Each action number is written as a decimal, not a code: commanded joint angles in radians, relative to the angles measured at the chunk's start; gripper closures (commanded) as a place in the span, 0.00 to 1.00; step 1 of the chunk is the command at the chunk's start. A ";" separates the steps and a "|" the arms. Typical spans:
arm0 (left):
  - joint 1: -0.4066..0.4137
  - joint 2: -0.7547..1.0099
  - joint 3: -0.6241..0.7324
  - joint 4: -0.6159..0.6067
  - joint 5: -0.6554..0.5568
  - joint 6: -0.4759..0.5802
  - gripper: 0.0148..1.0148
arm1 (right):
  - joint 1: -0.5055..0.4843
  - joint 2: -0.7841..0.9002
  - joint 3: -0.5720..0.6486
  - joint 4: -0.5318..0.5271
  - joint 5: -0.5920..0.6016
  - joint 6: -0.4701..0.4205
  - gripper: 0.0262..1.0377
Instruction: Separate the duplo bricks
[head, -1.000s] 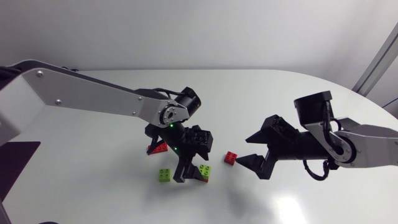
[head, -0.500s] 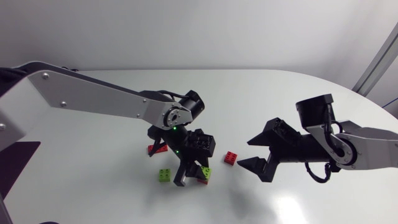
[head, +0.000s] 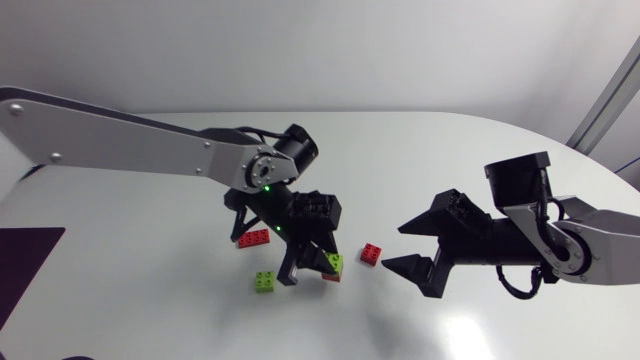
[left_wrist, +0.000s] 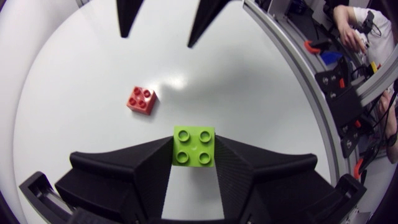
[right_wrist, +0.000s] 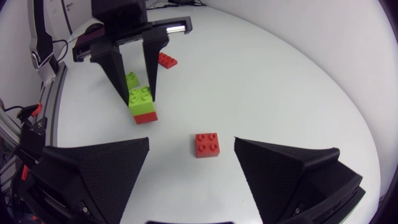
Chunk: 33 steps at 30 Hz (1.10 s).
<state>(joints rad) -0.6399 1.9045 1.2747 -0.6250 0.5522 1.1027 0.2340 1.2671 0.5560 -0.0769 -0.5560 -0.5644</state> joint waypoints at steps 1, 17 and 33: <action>0.032 -0.087 0.005 -0.012 0.061 -0.058 0.68 | 0.019 -0.028 -0.008 -0.027 -0.022 0.044 0.05; 0.106 -0.179 -0.026 -0.022 0.382 -0.234 0.68 | 0.087 -0.120 0.053 -0.075 -0.223 0.207 0.05; 0.071 -0.190 -0.017 -0.078 0.466 -0.247 0.68 | 0.108 -0.078 0.096 -0.090 -0.325 0.225 0.11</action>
<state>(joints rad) -0.5587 1.7332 1.2655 -0.6849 0.9970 0.8761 0.3347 1.1728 0.6270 -0.1555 -0.8661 -0.3550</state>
